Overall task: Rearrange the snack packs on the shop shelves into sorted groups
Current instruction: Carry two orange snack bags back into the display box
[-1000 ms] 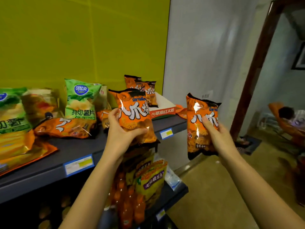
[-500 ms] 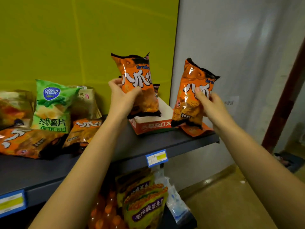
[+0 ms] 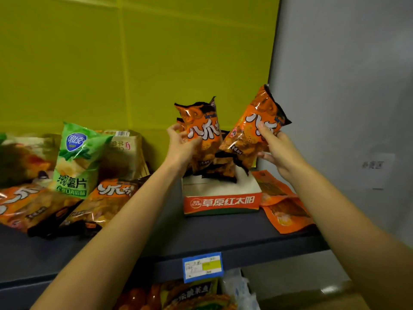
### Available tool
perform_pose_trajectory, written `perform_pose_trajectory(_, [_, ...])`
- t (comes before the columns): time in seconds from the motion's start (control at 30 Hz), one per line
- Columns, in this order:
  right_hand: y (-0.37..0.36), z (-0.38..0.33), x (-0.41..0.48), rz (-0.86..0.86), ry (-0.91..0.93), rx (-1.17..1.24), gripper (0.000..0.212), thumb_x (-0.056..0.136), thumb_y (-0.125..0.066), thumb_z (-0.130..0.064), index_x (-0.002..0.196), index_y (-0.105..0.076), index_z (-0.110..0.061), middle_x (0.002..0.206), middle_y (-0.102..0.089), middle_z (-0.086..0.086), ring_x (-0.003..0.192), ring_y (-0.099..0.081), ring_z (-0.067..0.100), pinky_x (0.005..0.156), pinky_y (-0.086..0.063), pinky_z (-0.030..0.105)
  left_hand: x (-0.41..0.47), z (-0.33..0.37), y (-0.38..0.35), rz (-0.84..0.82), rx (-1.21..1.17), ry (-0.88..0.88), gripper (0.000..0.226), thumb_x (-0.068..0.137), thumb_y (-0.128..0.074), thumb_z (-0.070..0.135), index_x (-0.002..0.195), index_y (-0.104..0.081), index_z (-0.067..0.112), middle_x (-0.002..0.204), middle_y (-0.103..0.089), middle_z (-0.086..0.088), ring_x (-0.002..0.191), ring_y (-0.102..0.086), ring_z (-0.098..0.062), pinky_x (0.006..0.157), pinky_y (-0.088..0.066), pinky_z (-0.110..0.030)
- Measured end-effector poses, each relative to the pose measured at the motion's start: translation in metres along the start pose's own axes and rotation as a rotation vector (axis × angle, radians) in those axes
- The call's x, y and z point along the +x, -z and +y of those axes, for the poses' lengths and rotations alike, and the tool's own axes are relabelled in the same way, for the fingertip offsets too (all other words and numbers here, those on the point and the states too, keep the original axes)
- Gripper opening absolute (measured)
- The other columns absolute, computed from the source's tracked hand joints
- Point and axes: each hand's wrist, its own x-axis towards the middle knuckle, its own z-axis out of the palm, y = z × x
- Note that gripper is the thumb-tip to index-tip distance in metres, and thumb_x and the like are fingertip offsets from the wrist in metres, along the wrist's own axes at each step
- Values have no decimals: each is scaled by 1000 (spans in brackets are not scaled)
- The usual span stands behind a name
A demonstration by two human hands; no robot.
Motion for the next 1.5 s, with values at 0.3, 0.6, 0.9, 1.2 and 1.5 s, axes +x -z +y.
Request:
perform_pose_trajectory(0.3, [-9, 39, 31, -244, -26, -255, 53, 88, -56, -41, 133, -46, -15, 128, -57, 1, 114, -57, 20, 66, -55, 23, 12, -42, -9, -26, 226, 161, 58, 90, -49, -1, 138, -19, 11, 138, -45, -16, 121, -49, -28, 91, -46, -39])
perform_pose_trajectory(0.6, [-18, 61, 45, -220, 152, -843, 54, 87, -44, -57, 116, -55, -13, 112, -65, 6, 100, -61, 27, 73, -44, 30, 20, -43, -11, 67, 445, 134, 50, 90, -48, -3, 134, -26, 4, 135, -46, -17, 126, -45, -31, 97, -43, -40])
perform_pose_trajectory(0.9, [-28, 52, 56, -208, 161, -1012, 61, 89, -44, -54, 119, -46, -1, 114, -60, 17, 96, -58, 32, 67, -38, 31, 26, -40, -12, 100, 720, 29, 42, 88, -51, 0, 128, -39, -1, 132, -49, -19, 125, -46, -32, 98, -41, -38])
perform_pose_trajectory(1.2, [-39, 61, 55, -207, 253, -1201, 76, 92, -32, -56, 142, -24, 0, 137, -48, 18, 124, -47, 31, 96, -40, 40, 23, -52, -18, 99, 910, -75, 35, 91, -42, 2, 125, -42, 3, 128, -53, -16, 120, -49, -33, 89, -38, -30])
perform_pose_trajectory(1.5, [-37, 66, 57, -307, 211, -1166, 69, 93, -34, -50, 142, -23, -3, 145, -38, 15, 132, -35, 31, 105, -29, 40, 20, -57, -23, 188, 1225, -29, 62, 92, -40, 10, 145, -9, 2, 144, -36, -18, 133, -29, -36, 106, -25, -48])
